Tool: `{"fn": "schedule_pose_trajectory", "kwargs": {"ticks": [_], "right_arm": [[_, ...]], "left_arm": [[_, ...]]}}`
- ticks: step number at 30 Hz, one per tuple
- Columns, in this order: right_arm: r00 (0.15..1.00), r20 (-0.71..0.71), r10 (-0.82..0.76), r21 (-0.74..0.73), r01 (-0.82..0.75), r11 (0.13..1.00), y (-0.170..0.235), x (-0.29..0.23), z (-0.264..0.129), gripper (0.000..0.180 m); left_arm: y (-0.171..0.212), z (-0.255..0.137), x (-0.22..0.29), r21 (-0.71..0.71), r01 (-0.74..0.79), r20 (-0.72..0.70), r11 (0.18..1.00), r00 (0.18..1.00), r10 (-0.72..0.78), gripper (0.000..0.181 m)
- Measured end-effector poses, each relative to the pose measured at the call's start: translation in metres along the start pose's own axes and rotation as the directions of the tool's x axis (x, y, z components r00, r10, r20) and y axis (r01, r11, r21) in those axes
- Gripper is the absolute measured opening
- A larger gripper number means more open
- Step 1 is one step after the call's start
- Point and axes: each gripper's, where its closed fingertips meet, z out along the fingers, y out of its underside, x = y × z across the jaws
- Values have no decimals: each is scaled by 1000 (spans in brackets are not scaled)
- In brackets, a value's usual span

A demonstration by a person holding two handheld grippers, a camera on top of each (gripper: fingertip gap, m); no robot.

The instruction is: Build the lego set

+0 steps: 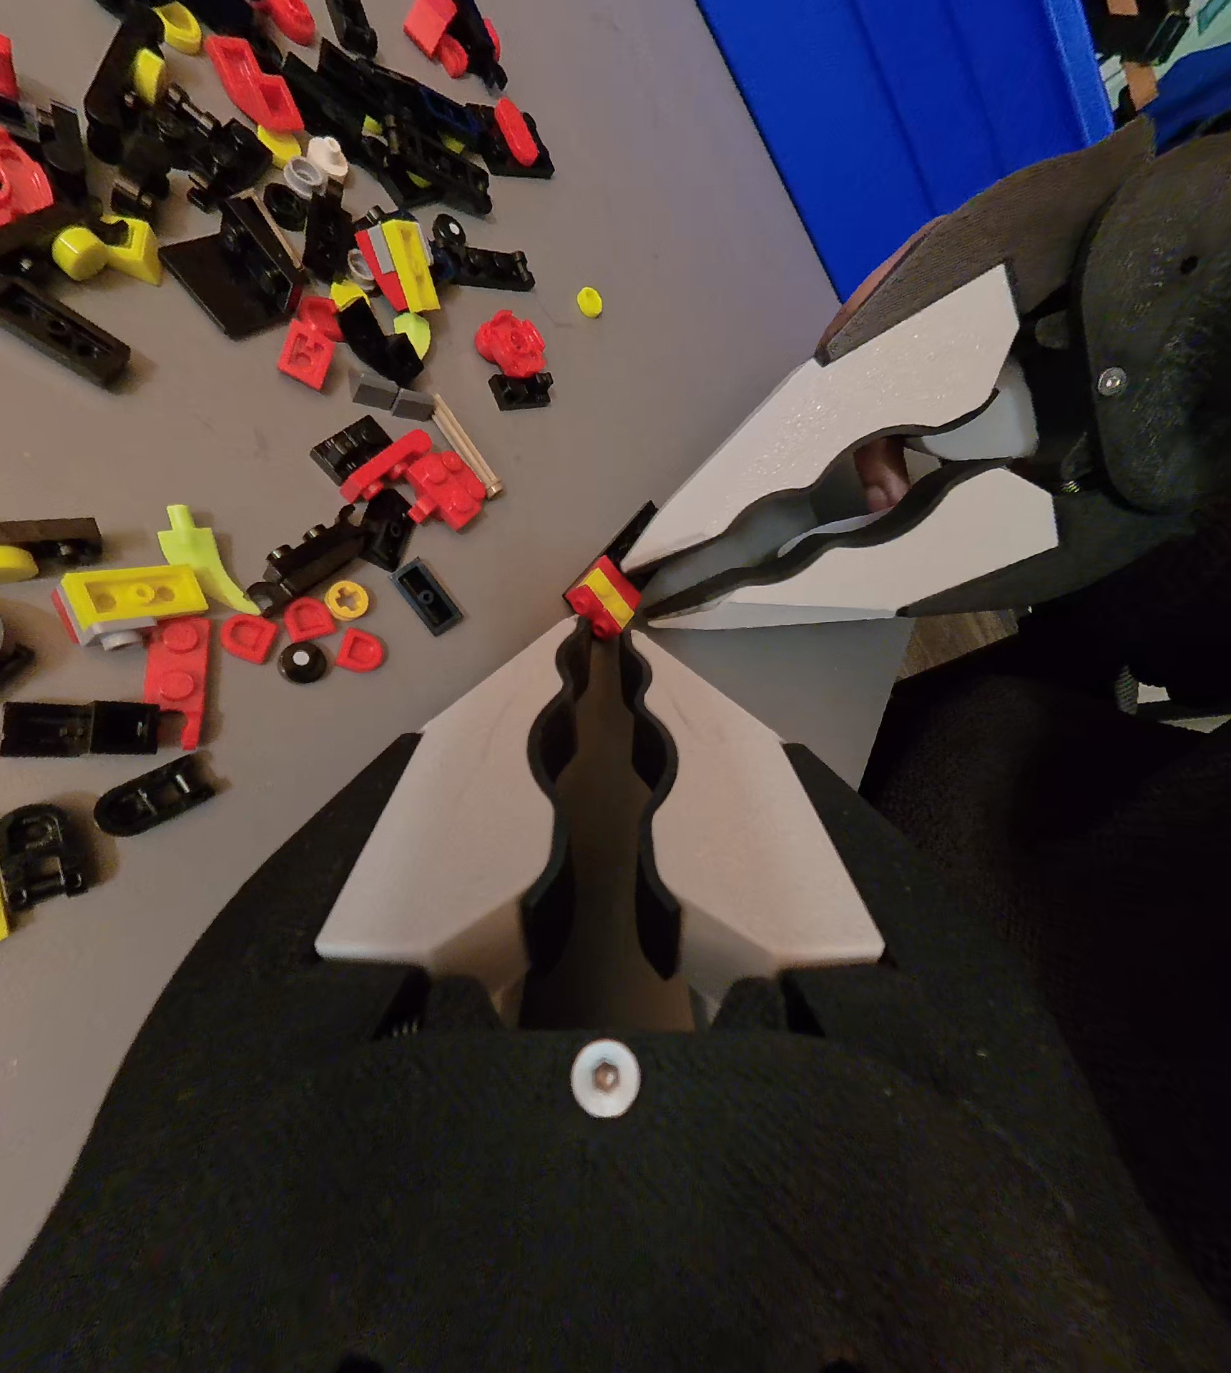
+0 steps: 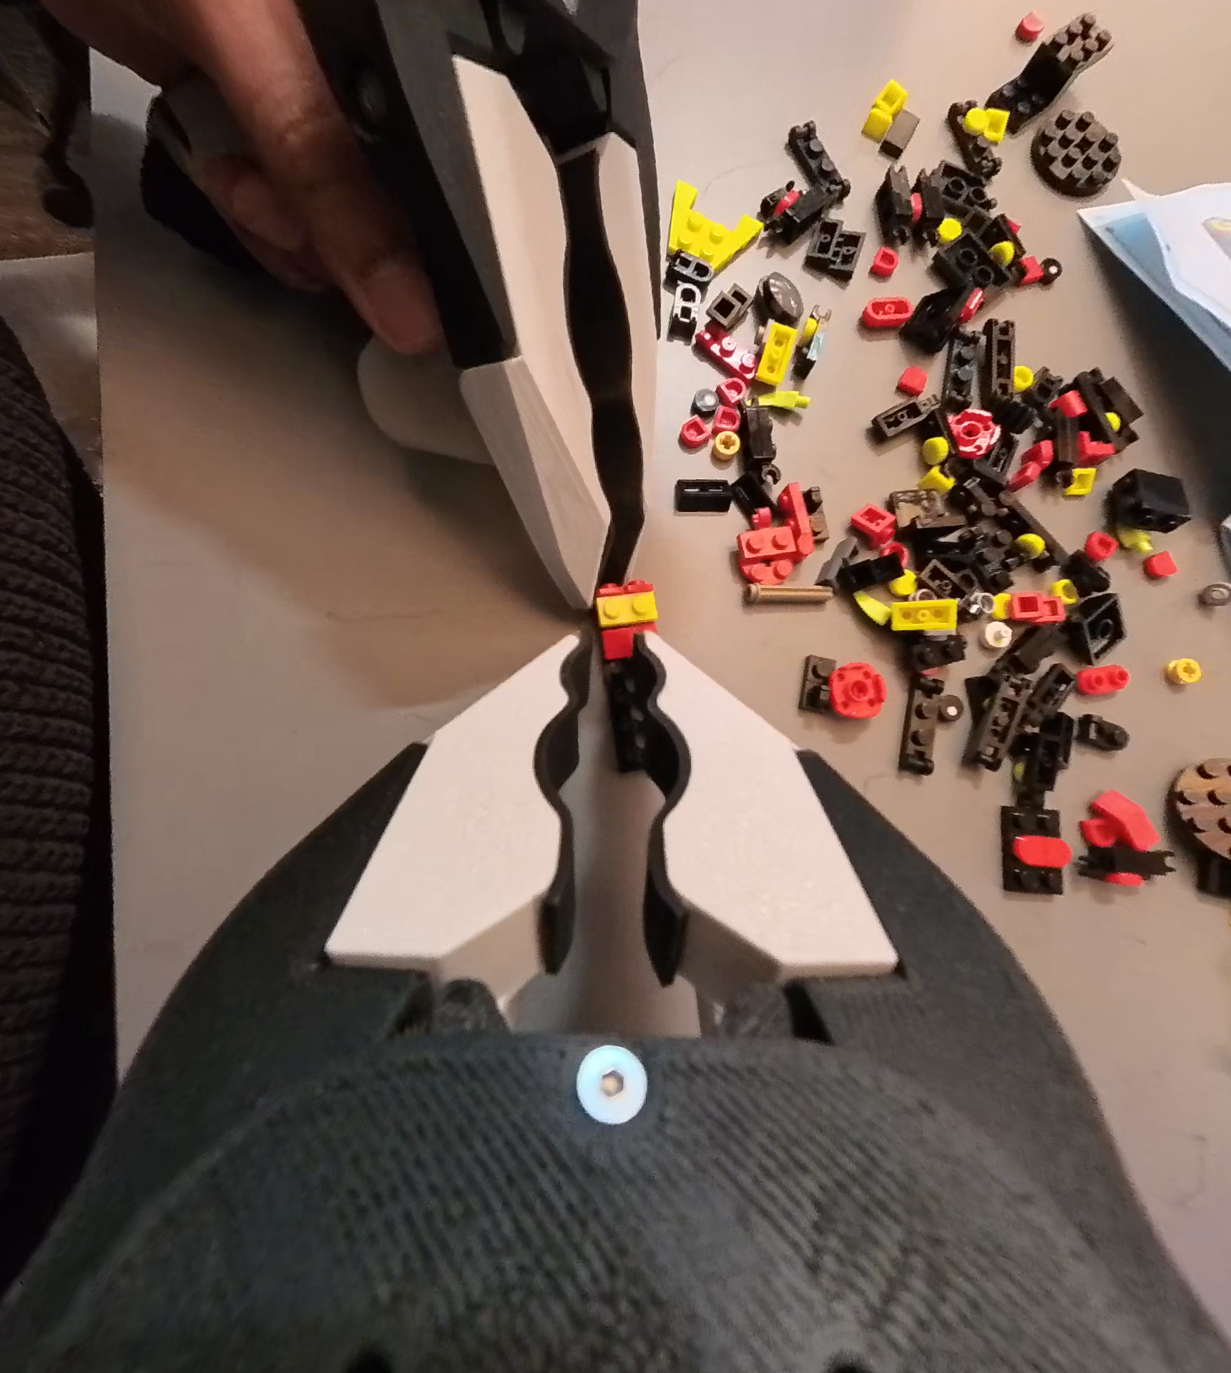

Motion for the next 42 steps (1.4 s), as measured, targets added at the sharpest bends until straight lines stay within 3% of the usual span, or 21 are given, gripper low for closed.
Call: {"fn": "schedule_pose_trajectory", "kwargs": {"ticks": [7,12,42], "right_arm": [[987,34,155,102,-158,982,-2,18,-18,22],[951,116,285,80,-295,952,13,20,-22,27],[920,171,352,37,-363,931,11,7,-4,22]], "left_arm": [[0,0,0,-2,-2,-1,1000,1000,2,5],[2,0,2,-12,-17,-10,1000,1000,17,5],[8,4,10,-51,-49,-50,997,998,47,4]]}}
